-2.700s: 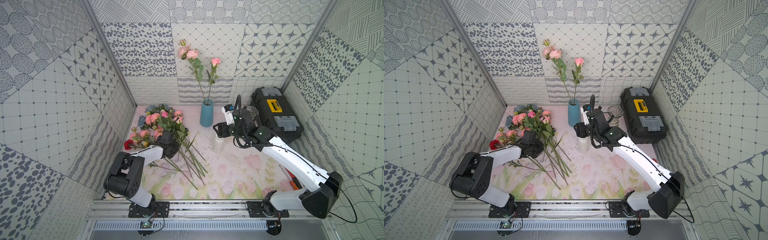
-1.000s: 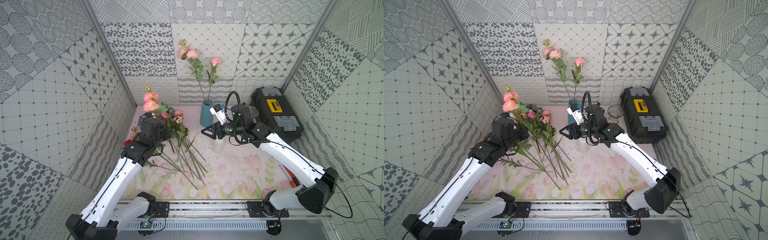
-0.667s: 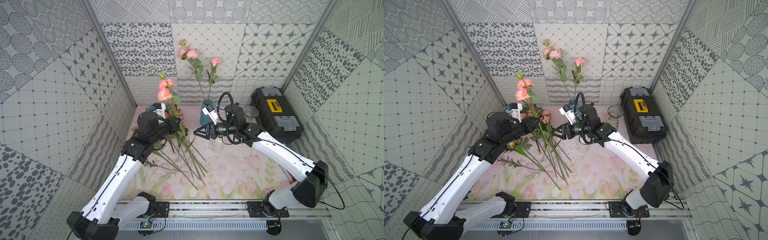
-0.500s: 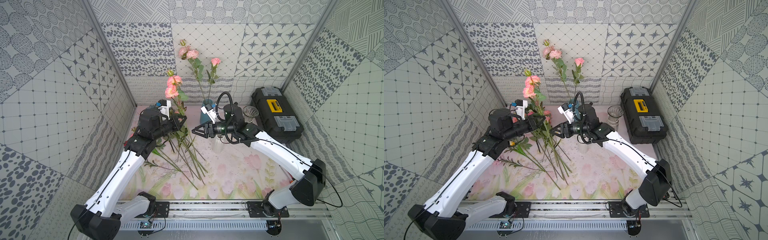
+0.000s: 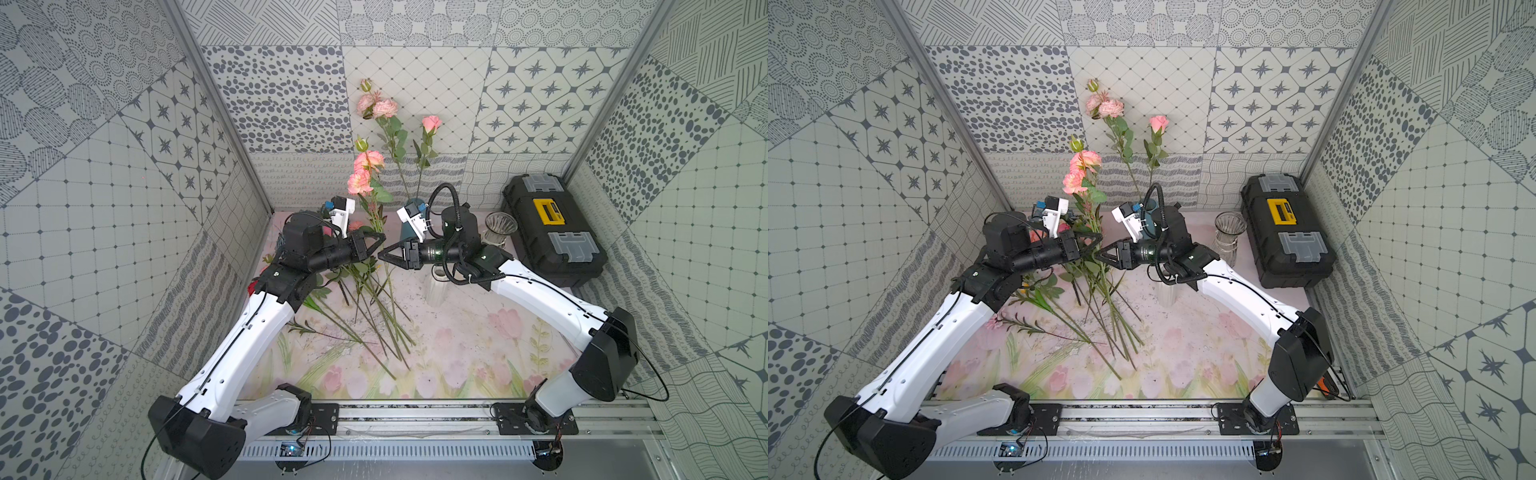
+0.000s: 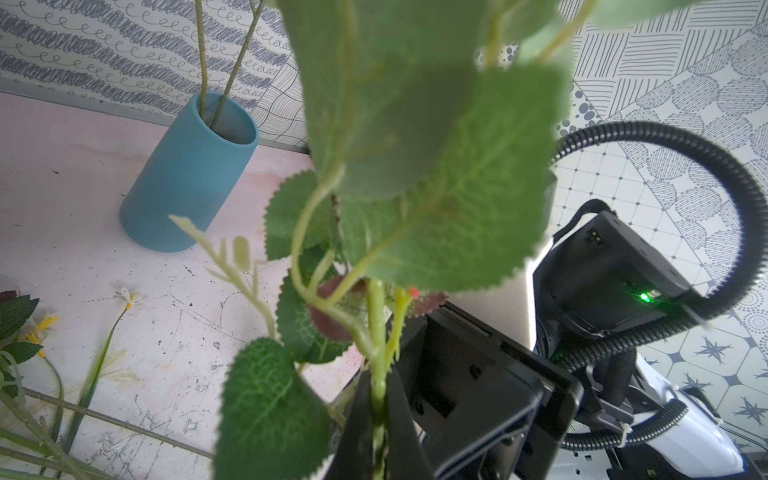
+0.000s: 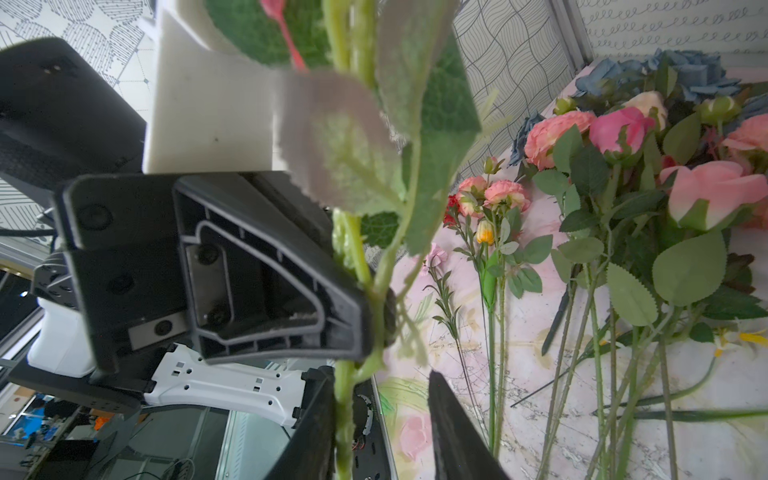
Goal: Place the pink flowers into the vase
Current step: Pick up the flower at the center of the board.
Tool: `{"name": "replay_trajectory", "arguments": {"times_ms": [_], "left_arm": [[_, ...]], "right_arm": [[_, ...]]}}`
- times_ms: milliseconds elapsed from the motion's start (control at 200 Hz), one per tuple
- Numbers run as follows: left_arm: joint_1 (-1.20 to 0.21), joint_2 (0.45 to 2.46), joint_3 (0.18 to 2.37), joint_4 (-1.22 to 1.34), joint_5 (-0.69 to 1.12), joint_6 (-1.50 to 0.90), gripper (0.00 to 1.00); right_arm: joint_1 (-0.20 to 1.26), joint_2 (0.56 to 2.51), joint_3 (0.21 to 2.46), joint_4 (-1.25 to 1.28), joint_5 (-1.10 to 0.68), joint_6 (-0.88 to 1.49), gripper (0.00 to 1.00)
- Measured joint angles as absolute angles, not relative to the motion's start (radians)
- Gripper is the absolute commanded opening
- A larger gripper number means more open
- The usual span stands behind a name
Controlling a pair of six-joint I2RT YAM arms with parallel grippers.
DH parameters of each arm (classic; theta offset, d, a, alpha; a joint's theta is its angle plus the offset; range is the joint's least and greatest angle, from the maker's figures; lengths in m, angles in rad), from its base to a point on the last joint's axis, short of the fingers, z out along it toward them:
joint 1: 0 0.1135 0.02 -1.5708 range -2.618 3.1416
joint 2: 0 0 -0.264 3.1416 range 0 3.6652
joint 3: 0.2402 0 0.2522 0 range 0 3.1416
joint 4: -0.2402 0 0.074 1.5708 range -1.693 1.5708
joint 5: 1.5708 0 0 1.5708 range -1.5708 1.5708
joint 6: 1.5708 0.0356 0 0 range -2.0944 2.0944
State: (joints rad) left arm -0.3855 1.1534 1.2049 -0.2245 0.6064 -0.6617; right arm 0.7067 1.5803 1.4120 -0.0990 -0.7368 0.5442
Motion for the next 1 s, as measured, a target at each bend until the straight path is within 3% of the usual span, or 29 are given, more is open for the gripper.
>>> {"name": "replay_trajectory", "arguments": {"times_ms": [155,415,480,565,650,996], "left_arm": [[-0.385,1.157,1.206,-0.225,0.619,-0.652,0.0],[-0.385,1.161,1.216,-0.231,0.616,-0.632,0.01],[-0.385,1.161,1.221,-0.235,0.615,-0.625,0.11],[-0.385,1.164,1.23,-0.247,0.614,-0.621,0.4],[-0.385,1.165,1.25,-0.262,0.614,-0.613,0.56],[-0.385,1.186,1.368,-0.515,0.418,-0.54,0.62]], "right_arm": [[0.712,1.58,1.412,-0.078,-0.747,0.554,0.1],[0.712,1.58,1.412,-0.071,-0.748,0.562,0.0],[0.712,1.58,1.412,-0.068,-0.747,0.562,0.0],[0.712,1.58,1.412,-0.071,-0.738,0.561,0.0],[0.712,1.58,1.412,-0.083,-0.712,0.558,0.0],[0.71,1.58,1.412,-0.156,-0.562,0.506,0.0]]}}
